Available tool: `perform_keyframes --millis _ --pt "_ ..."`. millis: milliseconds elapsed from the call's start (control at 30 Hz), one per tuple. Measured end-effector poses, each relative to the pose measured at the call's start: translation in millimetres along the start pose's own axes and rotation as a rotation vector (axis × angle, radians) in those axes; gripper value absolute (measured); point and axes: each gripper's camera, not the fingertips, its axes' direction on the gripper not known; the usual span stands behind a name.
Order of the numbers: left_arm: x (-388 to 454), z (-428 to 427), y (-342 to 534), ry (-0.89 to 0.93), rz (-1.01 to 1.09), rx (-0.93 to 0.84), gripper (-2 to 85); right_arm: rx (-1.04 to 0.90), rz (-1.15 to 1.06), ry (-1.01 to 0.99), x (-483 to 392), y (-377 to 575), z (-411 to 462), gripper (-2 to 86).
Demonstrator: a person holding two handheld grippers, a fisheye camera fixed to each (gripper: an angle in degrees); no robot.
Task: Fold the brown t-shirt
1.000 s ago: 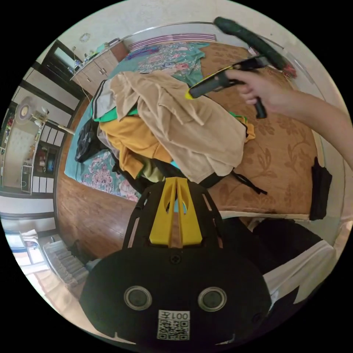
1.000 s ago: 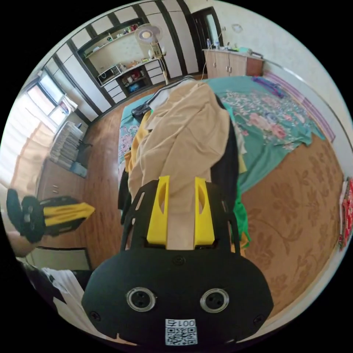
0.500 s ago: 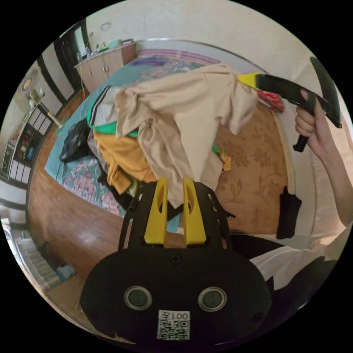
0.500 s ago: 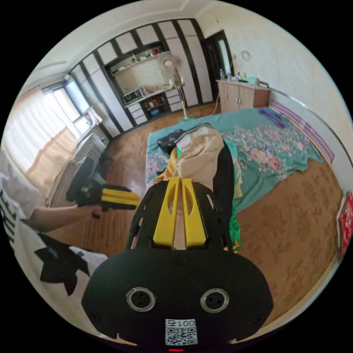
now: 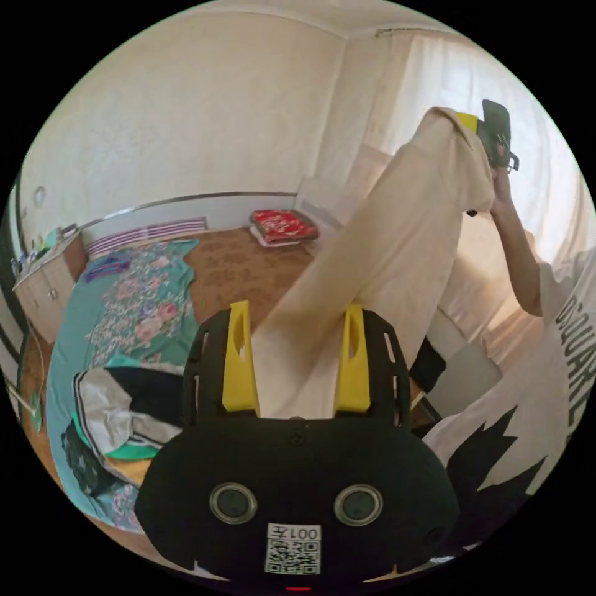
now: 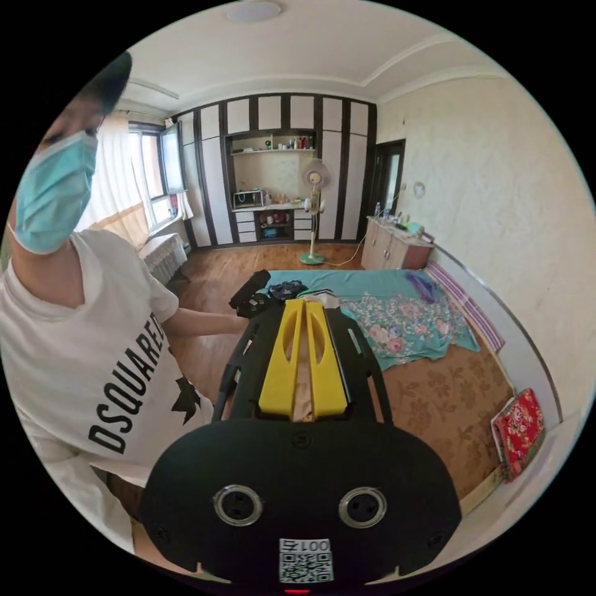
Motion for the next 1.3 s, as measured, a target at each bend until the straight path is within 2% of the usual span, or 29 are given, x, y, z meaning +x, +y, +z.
perform_keyframes --millis 67,100,200,267,467,600,667,767,900,967,1033,1133,1300 --pt "22.4 -13.1 -19.7 0.084 0.076 0.015 10.7 0.062 0.034 0.002 -2.8 -5.7 -41.6 0.2" --pt "39.1 -20.2 -31.7 0.127 0.122 0.026 6.0 0.086 0.048 0.01 -5.7 -8.9 -66.1 0.2" --pt "77.0 -33.0 -60.3 0.248 0.167 0.063 0.1 0.063 0.041 0.142 -20.2 -12.1 -110.8 0.2" --pt "93.9 -38.0 -79.0 0.298 0.155 0.041 -0.5 0.07 0.071 0.191 -25.6 -9.8 -136.4 0.2" --pt "134.9 -87.4 -145.4 0.487 0.109 0.137 -0.9 0.033 0.217 0.552 -21.5 19.9 -229.1 0.3" --pt "171.4 -111.4 -207.3 0.566 0.136 0.109 -0.9 -0.159 0.416 0.612 22.7 64.5 -256.8 1.1" --pt "190.2 -117.8 -235.6 0.559 0.153 0.091 -0.9 -0.219 0.447 0.563 37.5 89.8 -259.5 2.0" --pt "217.7 -126.8 -279.8 0.513 0.145 0.046 -0.9 -0.2 0.533 0.461 48.3 132.4 -275.2 4.9" --pt "252.5 -143.7 -330.7 0.339 0.145 0.045 -0.9 -0.104 0.496 0.534 8.3 171.1 -301.3 7.0" --pt "264.7 -148.5 -350.0 0.298 0.13 0.055 -0.9 -0.045 0.462 0.485 -16.1 180.3 -306.2 7.2" --pt "277.0 -152.1 -368.2 0.268 0.116 0.075 -0.9 0.052 0.416 0.337 -45.1 186.4 -303.2 7.8" --pt "299.7 -156.3 -393.9 0.228 0.124 0.135 -0.9 0.086 0.396 0.243 -64.1 187.4 -287.4 10.7" --pt "341.2 -155.1 -434.2 0.213 0.201 0.19 -0.9 -0.036 0.445 0.434 -51.4 200.4 -269.2 17.5"
